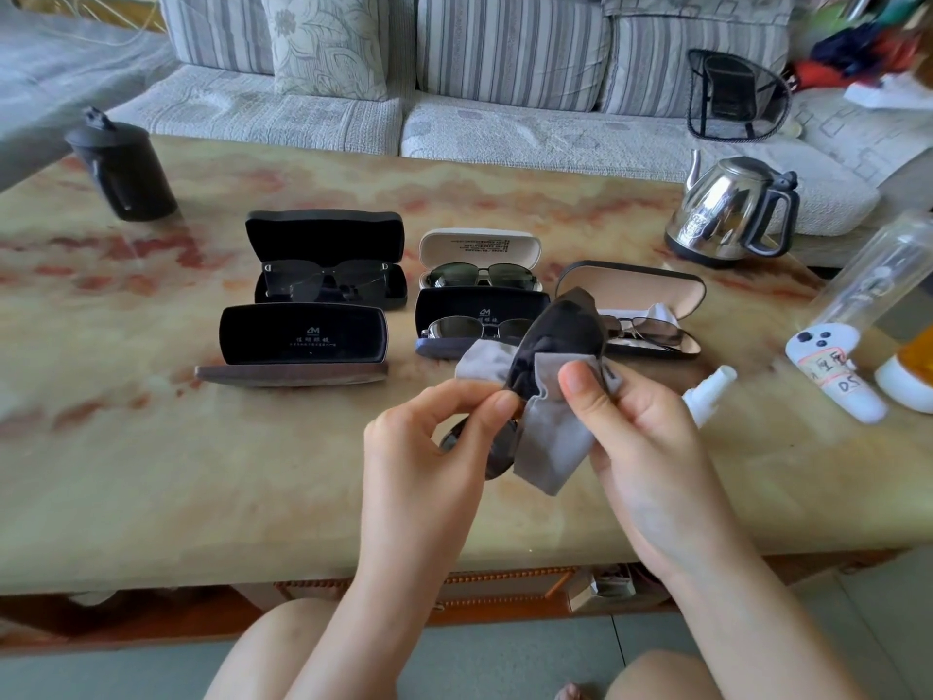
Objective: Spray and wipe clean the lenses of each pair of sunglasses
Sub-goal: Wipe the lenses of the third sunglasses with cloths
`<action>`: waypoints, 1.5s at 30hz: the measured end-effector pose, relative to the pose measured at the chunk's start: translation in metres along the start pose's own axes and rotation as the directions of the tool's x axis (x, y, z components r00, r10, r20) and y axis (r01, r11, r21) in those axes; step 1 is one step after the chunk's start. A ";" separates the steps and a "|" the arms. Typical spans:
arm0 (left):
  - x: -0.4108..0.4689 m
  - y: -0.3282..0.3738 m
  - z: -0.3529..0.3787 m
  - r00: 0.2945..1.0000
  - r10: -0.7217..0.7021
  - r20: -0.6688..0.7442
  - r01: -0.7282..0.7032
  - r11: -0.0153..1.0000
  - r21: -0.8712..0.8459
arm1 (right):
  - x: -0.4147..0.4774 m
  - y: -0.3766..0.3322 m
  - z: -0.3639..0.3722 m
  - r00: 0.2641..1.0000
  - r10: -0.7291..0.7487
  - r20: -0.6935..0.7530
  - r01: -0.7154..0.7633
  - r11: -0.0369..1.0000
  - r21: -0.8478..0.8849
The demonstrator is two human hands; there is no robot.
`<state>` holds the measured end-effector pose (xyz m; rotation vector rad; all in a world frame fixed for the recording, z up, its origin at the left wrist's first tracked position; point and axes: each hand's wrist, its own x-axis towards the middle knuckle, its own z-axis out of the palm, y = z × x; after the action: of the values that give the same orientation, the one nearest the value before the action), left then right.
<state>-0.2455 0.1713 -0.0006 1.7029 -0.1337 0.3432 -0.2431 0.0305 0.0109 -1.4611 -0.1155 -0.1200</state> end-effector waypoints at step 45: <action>0.053 0.040 -0.025 0.822 -0.026 0.569 -0.387 0.707 0.592 | 0.076 -0.083 -0.006 0.497 0.697 0.516 0.127 0.530 -0.839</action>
<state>-0.2099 0.1950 0.0568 2.5251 -0.6858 0.0299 -0.1810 0.0148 0.1035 -2.3545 -0.6300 1.0594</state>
